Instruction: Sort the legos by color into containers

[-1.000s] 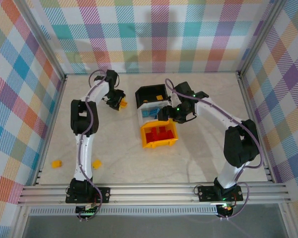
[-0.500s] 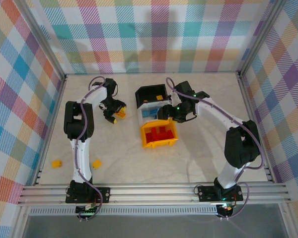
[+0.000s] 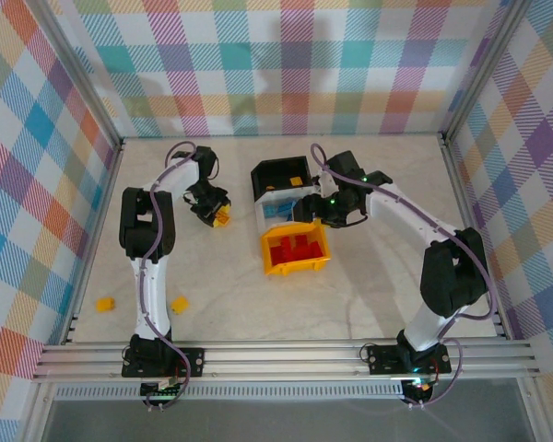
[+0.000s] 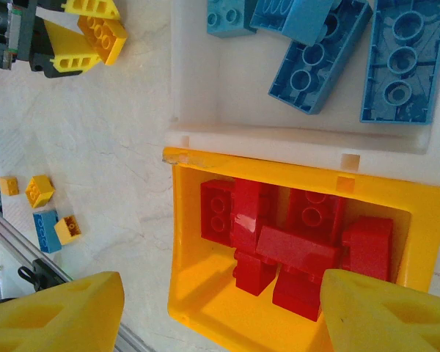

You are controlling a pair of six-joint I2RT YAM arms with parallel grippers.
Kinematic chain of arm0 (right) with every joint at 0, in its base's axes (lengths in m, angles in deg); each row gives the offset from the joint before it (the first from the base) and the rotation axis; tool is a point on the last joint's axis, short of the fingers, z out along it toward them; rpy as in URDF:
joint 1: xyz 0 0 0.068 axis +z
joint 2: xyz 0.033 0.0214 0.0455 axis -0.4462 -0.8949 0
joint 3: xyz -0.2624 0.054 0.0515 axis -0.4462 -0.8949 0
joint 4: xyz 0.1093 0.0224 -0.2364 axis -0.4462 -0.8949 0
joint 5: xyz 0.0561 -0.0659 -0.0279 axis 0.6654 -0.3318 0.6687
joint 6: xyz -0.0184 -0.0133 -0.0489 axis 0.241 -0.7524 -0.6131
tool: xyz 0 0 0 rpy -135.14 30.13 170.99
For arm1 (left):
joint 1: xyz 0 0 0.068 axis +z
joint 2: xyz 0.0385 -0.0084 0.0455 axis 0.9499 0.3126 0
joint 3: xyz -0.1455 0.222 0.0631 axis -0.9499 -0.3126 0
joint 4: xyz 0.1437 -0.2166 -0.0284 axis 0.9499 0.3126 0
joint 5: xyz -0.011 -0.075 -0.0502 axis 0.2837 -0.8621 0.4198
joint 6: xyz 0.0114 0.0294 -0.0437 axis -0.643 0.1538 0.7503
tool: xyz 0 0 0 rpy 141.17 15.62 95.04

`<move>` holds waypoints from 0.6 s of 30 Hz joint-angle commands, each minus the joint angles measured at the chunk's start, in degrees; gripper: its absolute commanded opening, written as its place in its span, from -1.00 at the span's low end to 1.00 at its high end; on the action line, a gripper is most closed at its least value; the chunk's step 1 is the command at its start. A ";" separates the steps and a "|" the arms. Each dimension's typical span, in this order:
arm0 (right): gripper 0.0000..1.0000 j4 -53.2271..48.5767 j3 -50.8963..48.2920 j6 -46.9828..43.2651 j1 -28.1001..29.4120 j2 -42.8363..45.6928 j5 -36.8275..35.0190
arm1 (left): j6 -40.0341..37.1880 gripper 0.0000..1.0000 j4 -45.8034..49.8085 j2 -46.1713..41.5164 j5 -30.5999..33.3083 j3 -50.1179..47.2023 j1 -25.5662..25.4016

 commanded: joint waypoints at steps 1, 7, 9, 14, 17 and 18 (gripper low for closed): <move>0.44 -0.08 -0.32 0.12 -0.35 2.28 0.44 | -1.07 -0.11 1.21 -0.94 -0.15 2.66 -0.49; 0.44 -2.54 1.31 -1.20 -0.44 3.32 -1.10 | 0.36 -0.13 -5.57 -2.12 -3.22 8.59 -2.88; 0.44 -3.42 2.27 -1.43 -0.44 3.21 -1.19 | -0.09 -0.29 -4.61 -0.17 -3.91 13.05 -3.94; 0.44 -4.44 3.68 -1.81 -0.44 2.93 -1.10 | -2.02 0.16 2.41 4.20 -3.39 18.63 -4.63; 0.44 -4.16 3.15 -1.99 -0.40 2.59 0.50 | -2.29 0.32 0.72 2.43 -3.03 13.67 -4.13; 0.44 -4.07 3.42 -2.43 -0.29 1.91 2.37 | -1.83 0.33 -0.64 1.42 -3.15 11.42 -3.87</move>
